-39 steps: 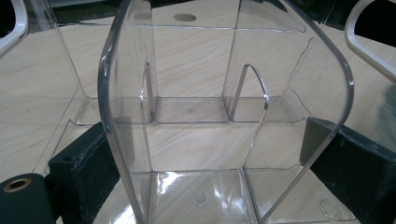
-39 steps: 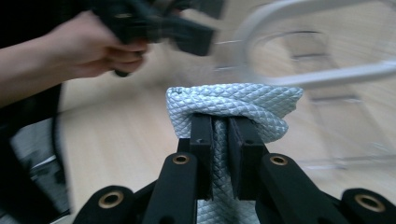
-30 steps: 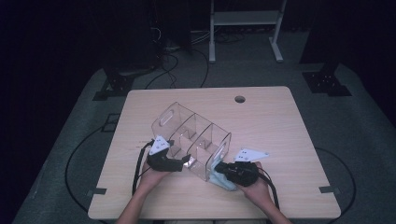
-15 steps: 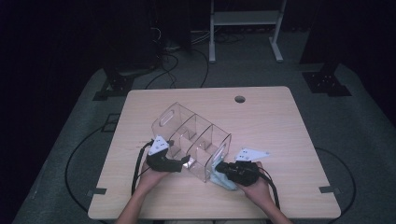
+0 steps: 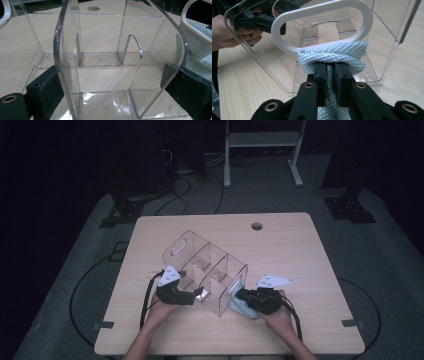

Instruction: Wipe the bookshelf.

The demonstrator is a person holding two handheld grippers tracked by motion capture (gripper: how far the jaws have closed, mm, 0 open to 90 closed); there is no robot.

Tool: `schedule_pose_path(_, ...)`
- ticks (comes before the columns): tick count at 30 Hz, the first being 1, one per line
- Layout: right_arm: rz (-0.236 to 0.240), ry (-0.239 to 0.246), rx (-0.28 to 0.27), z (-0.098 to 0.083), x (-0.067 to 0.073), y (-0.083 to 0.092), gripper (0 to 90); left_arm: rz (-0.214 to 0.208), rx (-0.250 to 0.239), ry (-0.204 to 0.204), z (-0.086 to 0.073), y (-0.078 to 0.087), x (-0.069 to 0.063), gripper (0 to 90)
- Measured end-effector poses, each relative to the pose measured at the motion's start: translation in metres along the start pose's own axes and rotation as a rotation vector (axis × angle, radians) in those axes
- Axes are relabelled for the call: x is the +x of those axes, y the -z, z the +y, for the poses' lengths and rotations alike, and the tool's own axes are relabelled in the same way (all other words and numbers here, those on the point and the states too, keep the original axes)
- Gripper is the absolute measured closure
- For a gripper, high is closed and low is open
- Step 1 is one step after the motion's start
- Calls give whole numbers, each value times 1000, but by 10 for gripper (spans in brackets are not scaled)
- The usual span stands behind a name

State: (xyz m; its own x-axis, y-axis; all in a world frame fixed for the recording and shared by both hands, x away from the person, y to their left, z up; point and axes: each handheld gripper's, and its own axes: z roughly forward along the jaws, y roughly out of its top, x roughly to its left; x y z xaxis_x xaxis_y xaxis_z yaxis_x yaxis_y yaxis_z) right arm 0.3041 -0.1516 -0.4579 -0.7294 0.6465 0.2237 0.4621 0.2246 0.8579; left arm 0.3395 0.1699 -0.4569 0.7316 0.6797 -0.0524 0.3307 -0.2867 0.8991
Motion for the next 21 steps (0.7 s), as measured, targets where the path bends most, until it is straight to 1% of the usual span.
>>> schedule_pose_path(1,4,10,3,0,3,0,808,-3,-5,3,-1,0,0,57)
schedule_pose_path(2,20,14,6,-1,7,0,808,-5,-6,5,-1,0,1,57)
schedule_pose_path(4,58,39,14,-2,15,-1,808,-11,-3,1,-1,1,1,58)
schedule_pose_path(5,62,50,17,-2,16,-1,808,-13,-1,-1,-1,1,1,58)
schedule_pose_path(6,60,53,19,-2,15,0,808,-13,2,-4,-1,1,1,59)
schedule_pose_path(8,24,49,11,0,7,2,809,-16,2,-6,-1,1,0,59)
schedule_pose_path(9,-1,40,7,1,0,2,808,-16,4,-8,0,1,0,59)
schedule_pose_path(11,-48,5,-9,4,-15,4,808,-17,3,-10,0,1,0,59)
schedule_pose_path(13,-52,-11,-15,4,-19,4,808,-17,1,-9,-1,0,0,58)
schedule_pose_path(14,-52,-14,-16,4,-18,4,808,-19,-1,-7,-1,0,0,58)
schedule_pose_path(15,-45,-8,-15,4,-14,3,807,-20,-3,-7,-1,0,0,58)
schedule_pose_path(16,-28,1,-7,3,-9,3,807,-24,-2,-6,-1,1,1,57)
schedule_pose_path(17,-10,22,0,3,-6,3,806,-27,-2,-7,-1,1,1,57)
schedule_pose_path(18,-2,31,4,3,-4,3,806,-31,1,-10,-1,2,2,57)
schedule_pose_path(19,-2,34,6,3,-5,4,806,-30,3,-13,-1,2,1,58)
schedule_pose_path(20,-10,27,4,4,-8,5,806,-29,4,-15,-1,2,1,58)
schedule_pose_path(21,-30,18,-5,5,-13,6,806,-28,6,-16,-1,1,0,58)
